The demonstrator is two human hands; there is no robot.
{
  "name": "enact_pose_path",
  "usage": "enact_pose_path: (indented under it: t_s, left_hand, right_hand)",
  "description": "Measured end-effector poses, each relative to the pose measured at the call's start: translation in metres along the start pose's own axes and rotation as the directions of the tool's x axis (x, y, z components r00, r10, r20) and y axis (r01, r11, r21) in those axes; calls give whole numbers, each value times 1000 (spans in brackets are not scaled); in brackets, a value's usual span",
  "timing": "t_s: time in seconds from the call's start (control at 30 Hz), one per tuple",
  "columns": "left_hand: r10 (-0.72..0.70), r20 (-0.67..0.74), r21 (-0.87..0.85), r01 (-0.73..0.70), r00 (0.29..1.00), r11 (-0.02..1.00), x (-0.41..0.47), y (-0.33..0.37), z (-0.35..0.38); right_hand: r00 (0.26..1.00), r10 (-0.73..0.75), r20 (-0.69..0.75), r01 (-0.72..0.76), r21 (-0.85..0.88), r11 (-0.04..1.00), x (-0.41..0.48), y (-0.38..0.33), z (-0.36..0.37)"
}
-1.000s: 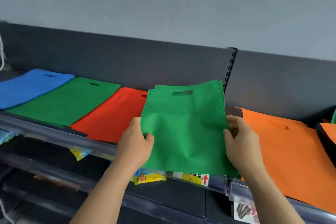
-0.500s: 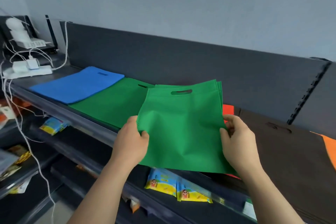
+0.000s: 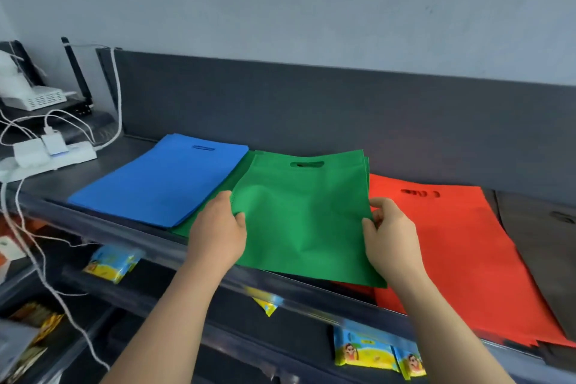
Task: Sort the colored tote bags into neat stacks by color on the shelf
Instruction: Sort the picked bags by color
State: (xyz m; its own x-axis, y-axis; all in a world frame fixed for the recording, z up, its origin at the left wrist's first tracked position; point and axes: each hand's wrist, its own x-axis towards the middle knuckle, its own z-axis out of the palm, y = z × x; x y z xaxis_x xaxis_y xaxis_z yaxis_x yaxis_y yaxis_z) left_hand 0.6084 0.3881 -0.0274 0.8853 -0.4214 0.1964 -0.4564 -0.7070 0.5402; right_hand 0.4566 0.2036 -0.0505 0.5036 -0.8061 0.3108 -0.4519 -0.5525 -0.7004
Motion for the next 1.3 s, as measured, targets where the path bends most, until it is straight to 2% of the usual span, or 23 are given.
enact_pose_path:
  t_s: [0.2,0.47,0.6,0.77,1.0,1.3]
  left_hand:
    - [36,29,56,-37,999,998,36,-32,2]
    - [55,25,150,-58,998,987,58,-50,10]
    - [90,20,247,-92,996,965,61,-59,13]
    - [199,-8,240,-191,980,952,57,-55,14]
    - [439,-21,104,-435,898,894,23,-7,27]
    - [645,-4,-3,-645,764,764,-44,84,63]
  right_hand:
    - [994,107,23,-104,-89,991,-2,-20,32]
    - [989,138,45,-119,-291,949,0,-33,52]
    - [993,103,62,-67,-424,903,-4,-35,58]
    - [1000,-6,21,16,-520,854,-7,-31,52]
    - [979,-185,-86,127,-456,881,-23,-9,15]
    - [972,-148,-184,34,-512,858,-60,51,-60]
